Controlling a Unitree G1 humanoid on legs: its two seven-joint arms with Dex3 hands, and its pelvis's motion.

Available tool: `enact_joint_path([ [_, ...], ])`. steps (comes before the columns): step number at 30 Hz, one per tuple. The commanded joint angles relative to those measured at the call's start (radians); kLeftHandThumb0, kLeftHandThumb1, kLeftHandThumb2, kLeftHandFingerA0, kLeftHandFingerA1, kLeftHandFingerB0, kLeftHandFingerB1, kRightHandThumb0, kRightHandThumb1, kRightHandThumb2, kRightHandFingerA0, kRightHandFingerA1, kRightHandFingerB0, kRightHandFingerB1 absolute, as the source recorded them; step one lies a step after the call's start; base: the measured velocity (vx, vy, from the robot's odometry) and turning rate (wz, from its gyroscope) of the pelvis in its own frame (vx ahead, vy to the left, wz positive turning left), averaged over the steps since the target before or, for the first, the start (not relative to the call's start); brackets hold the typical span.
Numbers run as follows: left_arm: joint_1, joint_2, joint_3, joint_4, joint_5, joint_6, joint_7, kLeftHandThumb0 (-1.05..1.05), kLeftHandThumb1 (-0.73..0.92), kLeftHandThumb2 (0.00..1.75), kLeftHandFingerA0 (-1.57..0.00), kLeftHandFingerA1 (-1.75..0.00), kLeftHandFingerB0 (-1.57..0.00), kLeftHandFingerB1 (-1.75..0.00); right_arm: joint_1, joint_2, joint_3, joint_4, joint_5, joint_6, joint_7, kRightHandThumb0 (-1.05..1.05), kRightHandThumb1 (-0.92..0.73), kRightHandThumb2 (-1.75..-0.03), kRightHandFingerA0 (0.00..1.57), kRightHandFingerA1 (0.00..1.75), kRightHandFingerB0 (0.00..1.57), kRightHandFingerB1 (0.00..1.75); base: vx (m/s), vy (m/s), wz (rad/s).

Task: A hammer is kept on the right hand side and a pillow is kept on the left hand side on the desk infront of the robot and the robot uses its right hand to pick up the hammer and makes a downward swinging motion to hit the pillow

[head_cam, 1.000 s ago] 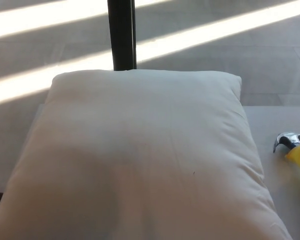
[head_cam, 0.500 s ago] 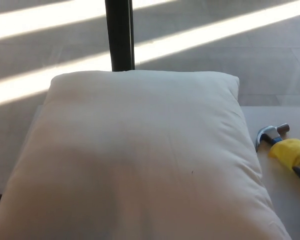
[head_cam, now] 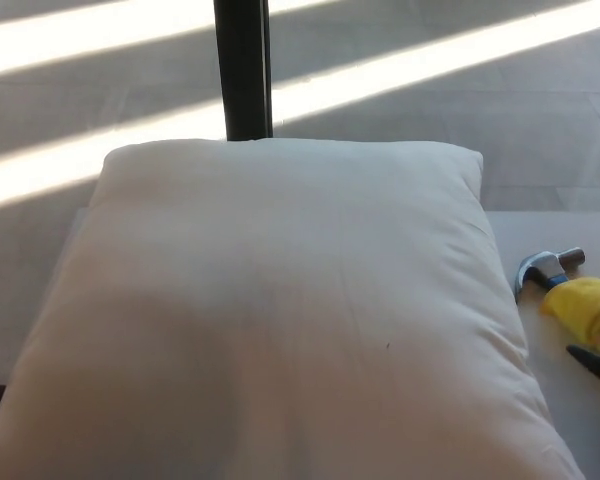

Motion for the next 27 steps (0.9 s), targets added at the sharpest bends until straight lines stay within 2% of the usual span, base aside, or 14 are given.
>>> enact_joint_path([
  [1,0.021,0.027,0.005,-0.006,0.010,-0.012,-0.005,-0.65,0.77,0.63,-0.48,-0.57,-0.47,-0.43,0.109,-0.063,-0.257,-0.243,0.086,0.094,0.054,-1.00,-0.65,-1.00,0.00,0.18,0.00,0.00,0.00,0.000,0.00],
  [4,0.021,0.028,0.004,-0.002,0.008,-0.009,-0.011,-0.65,0.77,0.63,-0.45,-0.57,-0.47,-0.42,0.162,-0.066,-0.384,-0.351,0.087,0.073,0.036,-1.02,-0.70,-1.06,0.00,0.14,0.00,0.00,0.00,0.000,0.00],
  [7,0.018,0.026,0.000,-0.018,0.010,-0.004,-0.007,-0.65,0.76,0.63,-0.46,-0.58,-0.47,-0.43,0.195,-0.053,-0.520,-0.400,0.113,0.061,0.021,-0.91,-0.67,-0.93,0.00,0.00,0.00,0.04,0.00,0.000,0.00],
  [10,0.021,0.027,-0.011,-0.016,0.022,-0.014,-0.006,-0.65,0.77,0.63,-0.46,-0.57,-0.45,-0.42,0.248,-0.049,-0.681,-0.425,0.129,-0.006,-0.001,-0.97,-0.66,-0.99,0.00,0.08,0.01,0.06,0.00,0.000,0.00],
  [11,0.022,0.029,-0.013,-0.009,0.025,-0.020,-0.009,-0.65,0.77,0.63,-0.45,-0.56,-0.47,-0.42,0.258,-0.045,-0.728,-0.440,0.127,-0.002,-0.016,-0.79,-0.73,-0.70,0.00,0.00,0.01,0.25,0.00,0.000,0.00],
  [12,0.023,0.028,-0.013,-0.008,0.024,-0.019,-0.011,-0.65,0.77,0.63,-0.45,-0.56,-0.47,-0.42,0.263,-0.039,-0.758,-0.454,0.132,0.009,-0.024,-0.79,-0.73,-0.70,0.00,0.00,0.01,0.25,0.00,0.000,0.00],
  [13,0.022,0.029,-0.012,0.004,0.021,-0.018,-0.018,-0.66,0.76,0.63,-0.45,-0.55,-0.47,-0.42,0.265,-0.029,-0.849,-0.453,0.148,0.009,-0.062,-0.92,-0.60,-0.88,0.00,0.05,0.10,0.10,0.00,0.000,0.00],
  [16,0.017,0.030,-0.014,0.006,0.021,-0.021,-0.018,-0.65,0.76,0.63,-0.45,-0.55,-0.47,-0.42,0.262,-0.009,-0.924,-0.447,0.157,0.004,-0.085,-0.77,-0.57,-0.81,0.00,0.00,0.15,0.16,0.00,0.000,0.00],
  [17,0.021,0.029,-0.013,-0.002,0.018,-0.018,-0.017,-0.65,0.76,0.63,-0.46,-0.56,-0.47,-0.42,0.260,-0.003,-0.967,-0.439,0.158,0.014,-0.110,-1.00,-0.61,-0.85,0.00,0.00,0.08,0.10,0.00,0.000,0.00],
  [19,0.028,0.026,-0.019,-0.035,0.023,-0.008,-0.002,-0.66,0.76,0.63,-0.48,-0.56,-0.46,-0.42,0.277,0.008,-1.125,-0.313,0.206,-0.049,-0.151,-0.96,-0.60,-0.85,0.00,0.03,0.08,0.12,0.00,0.000,0.00],
  [20,0.029,0.025,-0.018,-0.042,0.021,-0.004,0.001,-0.66,0.77,0.62,-0.50,-0.59,-0.47,-0.43,0.282,0.004,-1.147,-0.263,0.203,-0.074,-0.167,-0.69,-0.70,-0.61,0.00,0.00,0.05,0.25,0.00,0.000,0.00],
  [21,0.029,0.025,-0.016,-0.051,0.018,0.002,0.006,-0.66,0.77,0.62,-0.50,-0.59,-0.47,-0.43,0.289,-0.004,-1.178,-0.187,0.198,-0.111,-0.190,-0.69,-0.70,-0.61,0.00,0.00,0.05,0.25,0.00,0.000,0.00],
  [22,0.018,0.030,-0.017,-0.027,0.020,-0.001,0.005,-0.65,0.77,0.63,-0.48,-0.57,-0.47,-0.42,0.307,-0.013,-1.204,-0.117,0.194,-0.135,-0.208,-0.83,-0.56,-0.83,0.00,0.08,0.06,0.04,0.00,0.000,0.00],
  [27,0.000,0.025,-0.020,-0.005,0.024,0.002,0.024,-0.65,0.76,0.63,-0.47,-0.57,-0.48,-0.43,0.335,-0.011,-1.279,0.072,0.204,-0.199,-0.255,-0.85,-0.60,-0.87,0.00,0.14,0.05,0.01,0.00,0.000,0.00],
])
